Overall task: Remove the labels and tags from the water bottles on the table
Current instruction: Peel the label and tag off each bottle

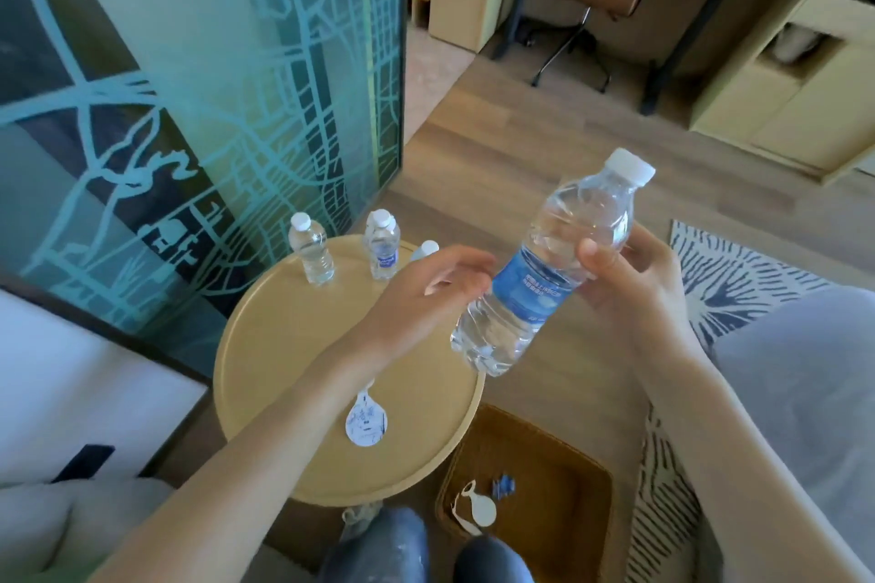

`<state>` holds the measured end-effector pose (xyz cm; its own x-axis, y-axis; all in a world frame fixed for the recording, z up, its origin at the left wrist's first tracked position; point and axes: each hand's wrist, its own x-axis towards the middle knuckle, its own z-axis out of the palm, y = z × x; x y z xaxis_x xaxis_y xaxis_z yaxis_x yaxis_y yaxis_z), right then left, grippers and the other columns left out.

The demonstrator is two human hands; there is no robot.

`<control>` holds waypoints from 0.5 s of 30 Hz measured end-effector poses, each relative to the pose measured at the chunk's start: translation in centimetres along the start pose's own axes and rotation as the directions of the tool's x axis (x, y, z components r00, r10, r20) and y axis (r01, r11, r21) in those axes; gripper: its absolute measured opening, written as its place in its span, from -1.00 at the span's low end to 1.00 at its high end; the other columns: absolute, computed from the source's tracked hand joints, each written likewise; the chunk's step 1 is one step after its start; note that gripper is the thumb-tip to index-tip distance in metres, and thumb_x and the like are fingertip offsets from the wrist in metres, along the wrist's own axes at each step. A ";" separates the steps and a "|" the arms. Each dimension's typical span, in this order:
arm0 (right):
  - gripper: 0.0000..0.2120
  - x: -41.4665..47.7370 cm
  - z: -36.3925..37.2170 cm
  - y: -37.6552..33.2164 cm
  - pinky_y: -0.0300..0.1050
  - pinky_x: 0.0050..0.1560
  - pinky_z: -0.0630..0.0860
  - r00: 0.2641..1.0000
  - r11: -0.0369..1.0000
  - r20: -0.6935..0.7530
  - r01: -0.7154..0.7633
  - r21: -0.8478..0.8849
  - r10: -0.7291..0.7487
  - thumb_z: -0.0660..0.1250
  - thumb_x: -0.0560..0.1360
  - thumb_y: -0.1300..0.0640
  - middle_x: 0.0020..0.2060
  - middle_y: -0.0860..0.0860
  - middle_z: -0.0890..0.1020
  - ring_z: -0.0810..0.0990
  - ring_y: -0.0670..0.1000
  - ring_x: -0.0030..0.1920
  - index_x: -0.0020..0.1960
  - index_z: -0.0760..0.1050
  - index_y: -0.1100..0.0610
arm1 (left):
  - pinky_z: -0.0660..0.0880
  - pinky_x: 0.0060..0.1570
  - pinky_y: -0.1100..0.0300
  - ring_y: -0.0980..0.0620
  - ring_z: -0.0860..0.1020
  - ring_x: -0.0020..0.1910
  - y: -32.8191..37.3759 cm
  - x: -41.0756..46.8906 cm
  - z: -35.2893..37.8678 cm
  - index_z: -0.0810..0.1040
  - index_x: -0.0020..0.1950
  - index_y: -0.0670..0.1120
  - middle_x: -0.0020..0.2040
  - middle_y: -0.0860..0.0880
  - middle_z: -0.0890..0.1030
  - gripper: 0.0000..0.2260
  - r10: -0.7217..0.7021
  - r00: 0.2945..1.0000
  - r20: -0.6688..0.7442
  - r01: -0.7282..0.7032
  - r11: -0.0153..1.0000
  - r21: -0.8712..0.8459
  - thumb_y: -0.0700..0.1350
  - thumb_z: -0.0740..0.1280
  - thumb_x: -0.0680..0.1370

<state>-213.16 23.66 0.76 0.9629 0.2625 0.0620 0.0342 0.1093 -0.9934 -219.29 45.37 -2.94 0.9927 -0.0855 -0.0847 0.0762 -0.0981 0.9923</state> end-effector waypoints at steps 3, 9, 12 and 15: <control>-0.48 0.1 -2.0 -3.5 0.29 0.11 0.53 1.000 0.992 0.006 0.028 0.126 -0.029 0.44 0.46 0.10 0.08 0.29 0.60 0.60 0.28 0.08 0.29 0.47 0.40 | 0.47 0.31 0.10 0.10 0.57 0.26 3.6 -0.1 2.4 0.54 0.33 0.06 0.23 0.06 0.64 -0.51 0.078 0.994 0.081 -0.078 0.997 0.000 0.18 0.39 0.44; -0.59 -1.3 -5.4 -8.3 0.07 0.00 0.58 0.996 0.970 0.038 0.074 0.231 -0.085 0.21 0.55 0.09 0.01 0.15 0.61 0.61 0.15 0.01 0.28 0.47 0.33 | 0.46 0.26 0.21 0.15 0.57 0.27 7.3 0.3 8.3 0.56 0.29 0.15 0.25 0.12 0.64 -0.56 0.135 0.957 0.256 -0.127 0.991 -0.046 0.04 0.50 0.42; -0.65 -2.2 -7.2 -9.5 0.03 -0.03 0.61 0.996 0.979 0.023 0.075 0.188 -0.081 0.24 0.56 0.04 0.00 0.11 0.68 0.67 0.11 0.01 0.22 0.56 0.23 | 0.47 0.00 0.45 0.16 0.66 0.08 8.1 0.1 11.0 0.66 0.15 0.15 0.07 0.11 0.72 -0.70 0.197 0.965 0.172 -0.191 0.980 -0.050 -0.02 0.53 0.43; -0.65 -3.2 -8.9 -10.5 -0.02 -0.05 0.64 0.997 0.997 -0.023 0.076 0.035 -0.075 0.38 0.52 -0.04 0.09 0.10 0.71 0.70 0.12 0.10 0.23 0.63 0.10 | 0.50 -0.16 0.47 0.19 0.69 -0.06 8.4 -0.2 13.2 0.70 0.03 0.17 -0.05 0.11 0.74 -0.77 0.229 0.969 0.091 -0.223 0.972 -0.068 -0.08 0.56 0.42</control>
<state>-214.23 13.14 10.18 0.9635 0.2315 0.1342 0.0979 0.1619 -0.9819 -220.06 31.51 4.22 0.9712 -0.1954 0.1365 -0.1410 -0.0092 0.9900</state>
